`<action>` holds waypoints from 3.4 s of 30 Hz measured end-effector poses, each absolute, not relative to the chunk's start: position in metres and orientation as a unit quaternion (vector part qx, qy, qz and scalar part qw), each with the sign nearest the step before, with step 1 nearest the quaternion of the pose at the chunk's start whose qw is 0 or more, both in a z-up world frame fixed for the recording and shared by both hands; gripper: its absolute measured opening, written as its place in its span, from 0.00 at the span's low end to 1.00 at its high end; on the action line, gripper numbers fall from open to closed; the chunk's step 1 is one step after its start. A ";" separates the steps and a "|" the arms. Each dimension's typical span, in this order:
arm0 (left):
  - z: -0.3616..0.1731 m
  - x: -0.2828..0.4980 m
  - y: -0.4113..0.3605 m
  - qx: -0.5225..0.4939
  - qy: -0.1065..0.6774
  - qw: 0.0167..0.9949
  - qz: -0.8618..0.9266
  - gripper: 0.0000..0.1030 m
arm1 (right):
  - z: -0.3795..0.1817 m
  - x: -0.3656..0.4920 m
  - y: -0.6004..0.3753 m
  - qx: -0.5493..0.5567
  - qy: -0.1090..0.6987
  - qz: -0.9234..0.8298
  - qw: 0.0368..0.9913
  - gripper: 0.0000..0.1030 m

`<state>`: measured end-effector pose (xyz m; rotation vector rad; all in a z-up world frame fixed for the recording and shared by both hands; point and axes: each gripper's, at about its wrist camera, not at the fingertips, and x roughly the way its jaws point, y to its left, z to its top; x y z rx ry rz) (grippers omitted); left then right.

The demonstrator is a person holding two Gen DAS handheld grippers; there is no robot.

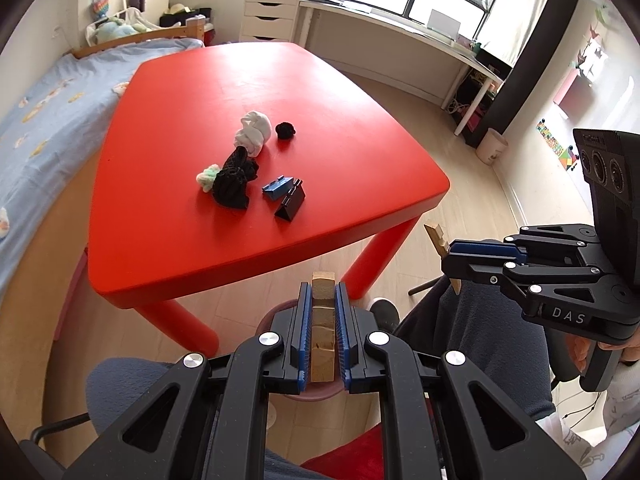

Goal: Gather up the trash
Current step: 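Carry both wooden pieces off the table over the pink bin, then open both tools to drop the wooden pieces into the bin, then move both tools toward the black mesh cloth and black clip, then grasp the black mesh cloth with the left tool while the right tool grasps the black clip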

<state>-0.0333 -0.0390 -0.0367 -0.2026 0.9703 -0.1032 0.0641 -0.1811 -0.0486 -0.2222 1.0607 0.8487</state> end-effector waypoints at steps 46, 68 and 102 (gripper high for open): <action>-0.040 -0.029 -0.005 -0.122 0.459 0.880 -0.001 0.93 | -0.054 0.073 -0.177 -0.105 0.479 0.410 0.769 0.96; -0.037 0.032 0.032 -0.076 0.458 0.886 -0.008 0.93 | -0.059 0.124 -0.130 -0.166 0.454 0.448 0.752 0.96; -0.091 0.103 0.031 -0.055 0.516 0.852 -0.066 0.51 | -0.113 0.163 -0.065 -0.241 0.452 0.483 0.711 0.67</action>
